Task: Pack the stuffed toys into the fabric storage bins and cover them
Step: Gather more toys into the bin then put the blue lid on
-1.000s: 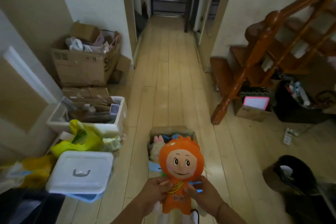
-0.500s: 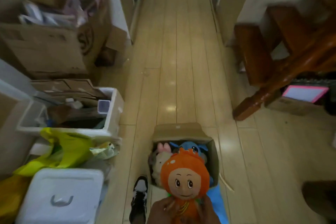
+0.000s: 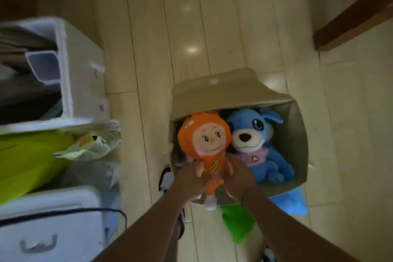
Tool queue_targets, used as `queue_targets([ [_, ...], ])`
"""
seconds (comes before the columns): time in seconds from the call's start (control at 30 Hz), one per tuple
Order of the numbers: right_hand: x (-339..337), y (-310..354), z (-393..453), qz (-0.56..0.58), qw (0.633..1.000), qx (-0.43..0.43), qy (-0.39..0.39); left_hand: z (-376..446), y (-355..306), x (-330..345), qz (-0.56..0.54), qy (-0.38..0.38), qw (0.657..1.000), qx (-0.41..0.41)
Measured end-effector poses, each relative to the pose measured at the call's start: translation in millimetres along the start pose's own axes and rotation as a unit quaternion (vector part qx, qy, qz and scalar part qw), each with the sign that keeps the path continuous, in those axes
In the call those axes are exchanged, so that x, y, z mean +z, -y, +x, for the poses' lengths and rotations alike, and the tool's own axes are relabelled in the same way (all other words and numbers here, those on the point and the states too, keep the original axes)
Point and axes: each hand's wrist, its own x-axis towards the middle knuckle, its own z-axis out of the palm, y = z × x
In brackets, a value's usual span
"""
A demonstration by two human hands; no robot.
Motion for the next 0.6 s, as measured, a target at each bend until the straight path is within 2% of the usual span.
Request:
queue_targets([
  [0.03, 2.7, -5.2, 5.9, 0.007, 1.000, -0.013, -0.026, 8.5, -4.2, -20.5, 0.077, -0.058, 0.994, 0.059],
  [0.07, 3.3, -1.3, 4.5, 0.013, 0.998, 0.000, -0.063, 6.7, -18.2, -20.2, 0.003, -0.072, 0.996, 0.051],
  [0.13, 7.3, 3.2, -0.4, 0.000, 0.982, -0.011, -0.188, 25.1, -13.1, -41.4, -0.053, -0.258, 0.964, 0.039],
  [0.17, 10.9, 7.6, -1.5, -0.043, 0.969, -0.040, -0.240, 25.0, -12.7, -44.1, -0.090, -0.330, 0.936, 0.079],
  [0.23, 16.2, 23.4, -1.3, -0.137, 0.956, -0.081, -0.248, 24.0, -25.8, -43.4, -0.072, -0.378, 0.904, 0.183],
  [0.27, 22.3, 27.3, 1.2, -0.189, 0.952, -0.089, -0.223, 35.5, -32.6, -45.1, -0.048, -0.369, 0.900, 0.225],
  [0.3, 32.6, 23.7, 4.9, -0.241, 0.943, -0.100, -0.206, 45.5, -39.6, -43.5, -0.010, -0.330, 0.916, 0.228],
  [0.37, 49.2, 12.8, 12.0, -0.324, 0.926, -0.085, -0.175, 61.2, -45.4, -28.8, 0.088, -0.265, 0.938, 0.208],
  [0.43, 58.6, -1.3, 18.6, -0.342, 0.921, -0.077, -0.172, 78.9, -31.6, -9.0, 0.150, -0.224, 0.944, 0.189],
  [0.5, 62.3, -16.2, 24.3, -0.354, 0.910, -0.093, -0.194, 102.4, -10.1, 0.1, 0.244, -0.172, 0.925, 0.233],
  [0.57, 64.7, -35.3, 33.1, -0.354, 0.902, -0.130, -0.209, 128.3, 12.5, 9.0, 0.358, -0.108, 0.878, 0.300],
  [0.6, 65.3, -43.9, 40.1, -0.356, 0.901, -0.146, -0.201, 140.1, 23.0, 12.5, 0.377, -0.087, 0.869, 0.307],
])
